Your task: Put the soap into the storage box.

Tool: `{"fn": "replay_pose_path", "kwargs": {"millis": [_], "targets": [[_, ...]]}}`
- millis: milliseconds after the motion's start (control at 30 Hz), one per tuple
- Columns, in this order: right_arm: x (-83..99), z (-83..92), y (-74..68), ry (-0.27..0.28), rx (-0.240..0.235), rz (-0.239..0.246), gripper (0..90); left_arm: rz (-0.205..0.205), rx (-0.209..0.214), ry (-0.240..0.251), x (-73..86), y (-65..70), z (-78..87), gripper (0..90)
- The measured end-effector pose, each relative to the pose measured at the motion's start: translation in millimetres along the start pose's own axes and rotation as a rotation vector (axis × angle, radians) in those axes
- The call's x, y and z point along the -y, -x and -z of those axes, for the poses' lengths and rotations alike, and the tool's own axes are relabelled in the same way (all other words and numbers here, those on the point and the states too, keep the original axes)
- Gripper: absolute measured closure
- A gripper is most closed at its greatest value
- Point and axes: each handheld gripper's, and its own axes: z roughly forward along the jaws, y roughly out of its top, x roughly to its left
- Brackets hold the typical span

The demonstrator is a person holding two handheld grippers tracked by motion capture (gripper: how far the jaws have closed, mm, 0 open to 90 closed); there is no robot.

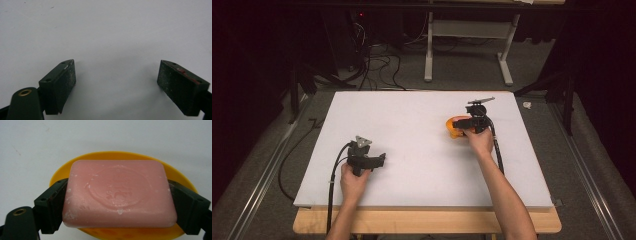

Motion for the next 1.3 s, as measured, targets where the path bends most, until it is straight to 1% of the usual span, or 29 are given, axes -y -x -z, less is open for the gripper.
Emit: {"fn": "replay_pose_path", "kwargs": {"millis": [67,200,233,267,367,433,533,633,767,833,900,967,1167,1300], "targets": [[0.4,-0.4,0.0,-0.002,-0.003,-0.004,13.5,0.0,0.0,0.0,0.0,0.0,0.0,15.9],[0.7,-0.1,-1.2,-0.008,0.013,-0.005,13.1,0.001,0.0,0.002,0.1,0.0,-0.1,15.9],[0.8,0.7,-1.8,-0.003,0.012,-0.006,12.9,0.001,-0.001,0.003,0.1,0.1,-0.2,15.9],[0.4,2.3,-2.1,0.014,0.009,-0.003,13.0,0.001,-0.001,0.003,0.1,0.1,-0.3,15.9],[-1.2,12.3,-2.7,0.066,-0.017,-0.022,13.6,0.0,0.001,0.0,0.0,0.0,0.0,15.9],[-1.1,16.5,-3.5,0.074,-0.049,-0.016,13.4,-0.001,0.001,0.0,0.0,0.0,0.1,15.9],[0.1,20.1,-7.1,0.072,-0.035,0.014,13.5,0.0,0.001,-0.001,0.0,0.0,0.1,15.9],[0.6,24.0,-8.7,0.083,-0.023,0.035,13.5,0.0,0.001,0.0,0.0,0.0,0.1,15.9],[1.6,31.0,-9.8,0.107,-0.022,0.055,13.5,0.0,0.001,0.0,0.0,0.0,0.0,15.9],[3.2,35.8,-11.6,0.125,-0.019,0.076,13.6,0.0,0.0,0.0,0.0,0.0,0.0,15.9],[6.3,41.3,-12.0,0.153,-0.033,0.096,13.6,-0.001,0.001,-0.001,0.0,0.0,0.0,15.9],[8.0,45.0,-11.8,0.16,-0.033,0.102,13.8,0.0,0.0,0.0,0.0,0.0,0.0,15.9],[13.9,58.7,-10.2,0.208,-0.053,0.126,14.5,0.0,0.0,0.0,0.0,0.0,0.0,15.9],[16.6,67.9,-10.5,0.224,-0.061,0.143,14.8,0.0,0.001,-0.001,0.0,0.0,0.0,15.9]]}}
